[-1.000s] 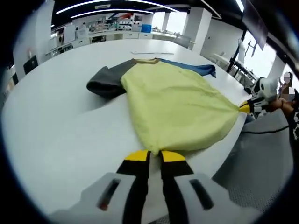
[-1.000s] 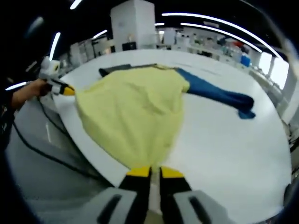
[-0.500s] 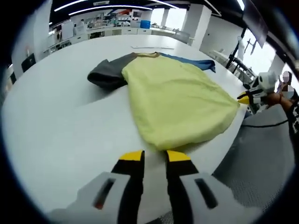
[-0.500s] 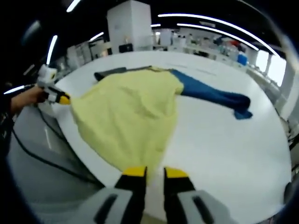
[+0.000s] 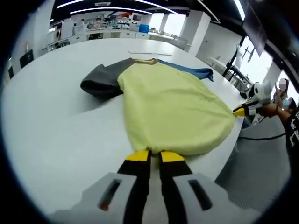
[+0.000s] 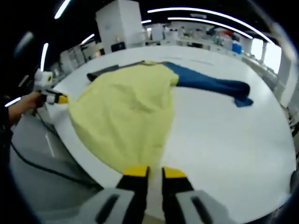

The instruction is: Fold the garment on the visible template until the final outline fits inside the template.

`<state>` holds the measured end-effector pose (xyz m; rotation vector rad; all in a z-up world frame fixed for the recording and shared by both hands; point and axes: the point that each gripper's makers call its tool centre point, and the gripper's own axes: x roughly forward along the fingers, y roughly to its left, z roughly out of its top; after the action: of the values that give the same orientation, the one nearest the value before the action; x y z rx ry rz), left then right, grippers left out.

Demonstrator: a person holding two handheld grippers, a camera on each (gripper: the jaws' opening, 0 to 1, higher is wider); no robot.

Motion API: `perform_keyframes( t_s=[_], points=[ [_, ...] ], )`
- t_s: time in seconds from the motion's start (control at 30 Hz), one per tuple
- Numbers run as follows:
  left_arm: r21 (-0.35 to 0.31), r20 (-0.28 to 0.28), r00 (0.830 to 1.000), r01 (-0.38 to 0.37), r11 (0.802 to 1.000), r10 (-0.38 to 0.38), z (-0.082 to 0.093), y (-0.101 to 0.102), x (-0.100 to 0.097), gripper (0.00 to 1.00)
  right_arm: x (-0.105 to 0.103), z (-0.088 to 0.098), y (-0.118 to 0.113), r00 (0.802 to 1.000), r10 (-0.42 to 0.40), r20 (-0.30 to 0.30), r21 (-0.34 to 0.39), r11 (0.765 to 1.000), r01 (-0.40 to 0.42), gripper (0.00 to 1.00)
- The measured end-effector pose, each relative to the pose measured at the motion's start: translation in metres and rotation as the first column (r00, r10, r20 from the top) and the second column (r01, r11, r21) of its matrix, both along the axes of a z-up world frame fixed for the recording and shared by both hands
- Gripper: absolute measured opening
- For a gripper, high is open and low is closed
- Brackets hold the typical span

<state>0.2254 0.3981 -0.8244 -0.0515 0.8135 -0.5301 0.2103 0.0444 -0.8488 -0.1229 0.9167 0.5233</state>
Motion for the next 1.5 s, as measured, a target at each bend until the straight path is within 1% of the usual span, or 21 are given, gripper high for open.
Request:
perform_keyframes(
  t_s=[0.13, 0.23, 0.27, 0.37, 0.43, 0.5, 0.67, 0.83, 0.93, 1.03, 1.07, 1.1, 1.13, 1.23, 1.3, 1.37, 1.43, 1.5],
  points=[
    [-0.003, 0.011, 1.0, -0.005, 1.0, 0.005, 0.001, -0.006, 0.007, 0.03, 0.0, 0.0, 0.001, 1.0, 0.013, 0.005, -0.019, 1.0, -0.013, 0.07],
    [0.016, 0.017, 1.0, 0.005, 1.0, -0.006, -0.001, -0.014, 0.013, 0.03, 0.0, 0.0, 0.002, 1.0, 0.021, 0.006, -0.026, 0.999, -0.021, 0.07],
    [0.025, 0.017, 1.0, 0.008, 1.0, -0.008, -0.003, -0.012, 0.014, 0.03, -0.001, 0.0, 0.003, 1.0, 0.018, 0.003, -0.021, 1.0, -0.018, 0.06],
    [0.103, 0.015, 0.998, 0.06, 0.993, -0.062, -0.008, -0.015, 0.014, 0.03, -0.001, -0.001, 0.005, 1.0, 0.017, -0.002, -0.016, 1.0, -0.017, 0.07],
    [0.114, 0.011, 0.997, 0.075, 0.991, -0.077, -0.011, -0.017, 0.013, 0.03, -0.002, -0.001, 0.006, 1.0, 0.017, 0.0, -0.019, 1.0, -0.017, 0.07],
    [0.121, 0.011, 0.996, 0.082, 0.989, -0.084, -0.013, -0.016, 0.014, 0.04, -0.002, -0.001, 0.005, 1.0, 0.013, 0.002, -0.023, 1.0, -0.013, 0.08],
    [0.131, 0.008, 0.996, 0.09, 0.987, -0.092, -0.012, -0.018, 0.014, 0.02, -0.002, 0.0, 0.003, 1.0, 0.015, 0.007, -0.041, 0.999, -0.015, 0.09],
    [0.136, 0.008, 0.995, 0.099, 0.986, -0.101, -0.01, -0.016, 0.013, 0.0, -0.003, -0.002, 0.003, 1.0, 0.012, 0.0, -0.042, 0.999, -0.012, 0.07],
    [0.164, 0.002, 0.995, 0.103, 0.981, -0.104, -0.005, -0.012, 0.009, 0.0, -0.003, -0.003, 0.009, 1.0, 0.003, -0.018, -0.008, 1.0, -0.003, 0.0],
    [0.179, -0.013, 0.995, 0.099, 0.979, -0.098, -0.001, -0.006, 0.002, 0.0, -0.004, -0.002, 0.009, 1.0, -0.009, -0.028, 0.0, 1.0, 0.009, 0.0],
    [0.171, 0.001, 0.995, 0.097, 0.98, -0.099, 0.001, -0.002, 0.0, 0.0, -0.004, -0.002, 0.009, 1.0, -0.01, -0.03, 0.004, 1.0, 0.01, 0.0],
    [0.168, 0.002, 0.995, 0.096, 0.981, -0.098, 0.002, -0.001, -0.001, 0.0, -0.004, -0.002, 0.008, 0.999, -0.009, -0.031, 0.004, 1.0, 0.009, 0.0],
    [0.159, -0.009, 0.996, 0.088, 0.983, -0.088, 0.004, -0.001, -0.006, 0.0, -0.005, -0.002, 0.009, 0.999, 0.006, -0.032, 0.004, 1.0, -0.005, 0.0],
    [0.165, -0.034, 0.997, 0.074, 0.984, -0.069, 0.006, 0.003, -0.016, 0.0, -0.006, -0.001, 0.009, 0.999, 0.029, -0.032, -0.001, 1.0, -0.029, 0.0],
    [0.141, -0.045, 0.998, 0.054, 0.989, -0.048, 0.008, 0.001, -0.023, 0.0, -0.007, -0.001, 0.008, 0.999, 0.034, -0.032, 0.002, 0.999, -0.034, 0.0],
    [0.124, -0.074, 0.997, 0.026, 0.992, -0.017, 0.005, 0.005, -0.03, 0.0, -0.007, 0.001, 0.008, 0.999, 0.043, -0.029, 0.0, 0.999, -0.043, 0.0],
    [0.116, -0.09, 0.996, 0.012, 0.993, -0.002, 0.004, 0.009, -0.034, 0.0, -0.009, 0.002, 0.01, 0.998, 0.051, -0.026, -0.003, 0.999, -0.051, 0.0],
    [0.11, -0.107, 0.994, -0.001, 0.994, 0.013, 0.001, 0.007, -0.039, 0.0, -0.008, 0.002, 0.01, 0.998, 0.056, -0.025, -0.006, 0.998, -0.056, 0.0]
  ],
)
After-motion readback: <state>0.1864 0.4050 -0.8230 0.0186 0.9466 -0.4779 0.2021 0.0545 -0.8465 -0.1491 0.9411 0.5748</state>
